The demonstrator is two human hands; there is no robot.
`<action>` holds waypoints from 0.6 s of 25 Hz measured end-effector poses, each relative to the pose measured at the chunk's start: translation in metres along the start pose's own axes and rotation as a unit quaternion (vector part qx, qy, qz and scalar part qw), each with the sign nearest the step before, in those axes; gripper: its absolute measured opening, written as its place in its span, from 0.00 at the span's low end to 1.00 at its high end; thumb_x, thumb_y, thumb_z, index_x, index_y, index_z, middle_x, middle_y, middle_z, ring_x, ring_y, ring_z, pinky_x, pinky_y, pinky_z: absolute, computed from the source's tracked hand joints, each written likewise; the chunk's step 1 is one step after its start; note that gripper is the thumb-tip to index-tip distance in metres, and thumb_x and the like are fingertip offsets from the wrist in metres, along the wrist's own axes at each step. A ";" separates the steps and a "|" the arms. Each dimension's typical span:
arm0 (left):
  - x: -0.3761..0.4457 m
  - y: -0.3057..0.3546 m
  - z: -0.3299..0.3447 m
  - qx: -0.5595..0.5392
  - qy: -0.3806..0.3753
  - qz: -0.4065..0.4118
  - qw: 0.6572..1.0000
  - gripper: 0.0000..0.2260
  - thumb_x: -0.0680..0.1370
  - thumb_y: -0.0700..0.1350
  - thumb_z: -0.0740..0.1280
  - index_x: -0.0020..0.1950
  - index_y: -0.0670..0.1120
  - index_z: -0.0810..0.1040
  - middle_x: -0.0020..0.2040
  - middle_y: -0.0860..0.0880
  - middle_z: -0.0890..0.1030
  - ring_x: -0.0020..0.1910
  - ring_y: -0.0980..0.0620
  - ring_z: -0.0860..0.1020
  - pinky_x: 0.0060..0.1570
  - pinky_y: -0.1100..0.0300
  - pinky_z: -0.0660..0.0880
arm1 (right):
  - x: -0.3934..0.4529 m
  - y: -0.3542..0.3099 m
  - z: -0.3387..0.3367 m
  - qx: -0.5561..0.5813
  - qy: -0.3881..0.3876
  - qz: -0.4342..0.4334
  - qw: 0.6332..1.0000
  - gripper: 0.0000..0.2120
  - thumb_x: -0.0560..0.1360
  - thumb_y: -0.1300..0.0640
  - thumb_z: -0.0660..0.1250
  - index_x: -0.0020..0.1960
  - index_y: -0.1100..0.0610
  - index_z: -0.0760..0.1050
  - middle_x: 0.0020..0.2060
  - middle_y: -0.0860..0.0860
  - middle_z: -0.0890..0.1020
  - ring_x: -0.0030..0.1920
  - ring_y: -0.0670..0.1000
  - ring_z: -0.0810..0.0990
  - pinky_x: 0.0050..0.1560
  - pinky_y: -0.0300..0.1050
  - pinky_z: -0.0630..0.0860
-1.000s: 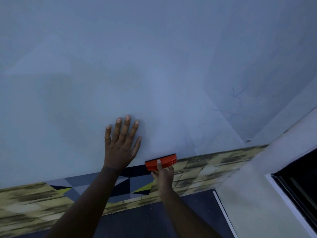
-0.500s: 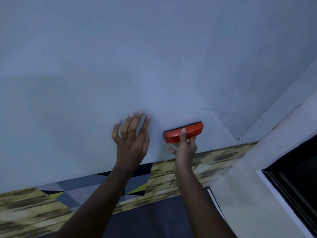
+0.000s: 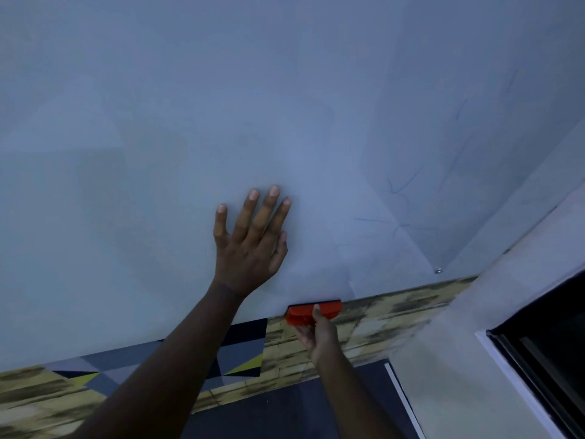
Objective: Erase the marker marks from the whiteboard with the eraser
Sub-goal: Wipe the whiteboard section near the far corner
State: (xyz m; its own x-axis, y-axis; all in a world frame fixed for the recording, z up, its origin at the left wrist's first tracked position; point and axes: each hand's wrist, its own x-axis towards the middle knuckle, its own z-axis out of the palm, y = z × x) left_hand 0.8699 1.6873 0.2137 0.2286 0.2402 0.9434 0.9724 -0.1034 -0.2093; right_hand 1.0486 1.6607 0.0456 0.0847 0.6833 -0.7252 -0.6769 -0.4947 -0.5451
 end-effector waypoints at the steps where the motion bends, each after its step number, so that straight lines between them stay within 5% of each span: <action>1: -0.003 -0.001 0.002 0.009 0.002 0.003 1.000 0.33 0.81 0.50 0.68 0.85 0.46 0.64 0.86 0.47 0.60 0.86 0.46 0.55 0.83 0.39 0.46 | 0.002 -0.008 0.000 -0.006 0.004 -0.033 0.999 0.23 0.83 0.52 0.67 0.72 0.65 0.71 0.64 0.66 0.80 0.53 0.61 0.84 0.36 0.50 0.85; 3: -0.007 0.002 0.006 0.014 0.002 -0.003 1.000 0.32 0.81 0.50 0.66 0.85 0.46 0.63 0.87 0.47 0.57 0.86 0.45 0.54 0.83 0.39 0.45 | -0.001 -0.024 0.004 -0.096 0.074 -0.181 0.976 0.27 0.82 0.46 0.68 0.75 0.58 0.71 0.62 0.62 0.82 0.54 0.59 0.84 0.42 0.53 0.86; 5: -0.012 0.008 0.009 0.016 0.002 -0.014 1.000 0.31 0.83 0.50 0.64 0.85 0.46 0.62 0.87 0.47 0.56 0.86 0.45 0.53 0.83 0.39 0.44 | -0.021 -0.027 0.013 -0.204 0.092 -0.372 0.901 0.34 0.78 0.36 0.68 0.79 0.52 0.68 0.61 0.54 0.82 0.56 0.55 0.83 0.51 0.58 0.84; 8: -0.018 0.015 0.014 0.021 -0.004 -0.039 0.999 0.29 0.85 0.49 0.61 0.86 0.47 0.61 0.87 0.47 0.55 0.87 0.45 0.51 0.83 0.38 0.43 | -0.061 -0.012 0.029 -0.430 0.033 -0.579 0.692 0.34 0.80 0.36 0.64 0.79 0.53 0.65 0.56 0.48 0.76 0.53 0.48 0.79 0.48 0.50 0.83; 10: -0.020 0.016 0.014 0.019 -0.010 -0.045 0.999 0.29 0.85 0.49 0.59 0.86 0.47 0.59 0.88 0.47 0.53 0.87 0.45 0.50 0.83 0.38 0.42 | -0.062 -0.006 0.026 -0.548 0.023 -0.637 0.541 0.33 0.81 0.39 0.64 0.80 0.54 0.63 0.54 0.51 0.75 0.51 0.50 0.77 0.43 0.45 0.80; 11: -0.020 0.017 0.014 0.019 -0.012 -0.046 0.999 0.29 0.86 0.49 0.59 0.86 0.47 0.59 0.88 0.47 0.53 0.87 0.45 0.50 0.83 0.39 0.41 | -0.057 -0.008 0.023 -0.573 0.018 -0.649 0.501 0.33 0.81 0.40 0.65 0.81 0.54 0.62 0.54 0.52 0.75 0.50 0.51 0.77 0.41 0.46 0.80; 13: -0.021 0.017 0.011 0.018 -0.018 -0.046 0.999 0.30 0.85 0.49 0.60 0.87 0.46 0.58 0.88 0.47 0.52 0.87 0.45 0.49 0.83 0.39 0.41 | -0.051 -0.016 0.016 -0.591 0.012 -0.659 0.465 0.34 0.81 0.40 0.64 0.81 0.52 0.59 0.53 0.53 0.76 0.49 0.53 0.77 0.41 0.48 0.81; 15: -0.023 0.017 0.010 0.020 -0.025 -0.048 0.998 0.30 0.85 0.49 0.61 0.87 0.46 0.57 0.88 0.46 0.51 0.87 0.45 0.48 0.83 0.39 0.41 | -0.050 -0.028 0.010 -0.576 0.011 -0.654 0.489 0.35 0.81 0.38 0.62 0.82 0.51 0.57 0.55 0.52 0.75 0.50 0.52 0.77 0.41 0.48 0.80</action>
State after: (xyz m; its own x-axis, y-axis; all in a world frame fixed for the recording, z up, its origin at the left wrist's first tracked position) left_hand 0.8817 1.6896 0.1863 0.1354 0.2943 0.9461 0.9908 -0.0387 -0.1298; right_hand 1.0566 1.6460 0.1013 -0.0888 0.8201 0.5652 0.8287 0.3756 -0.4148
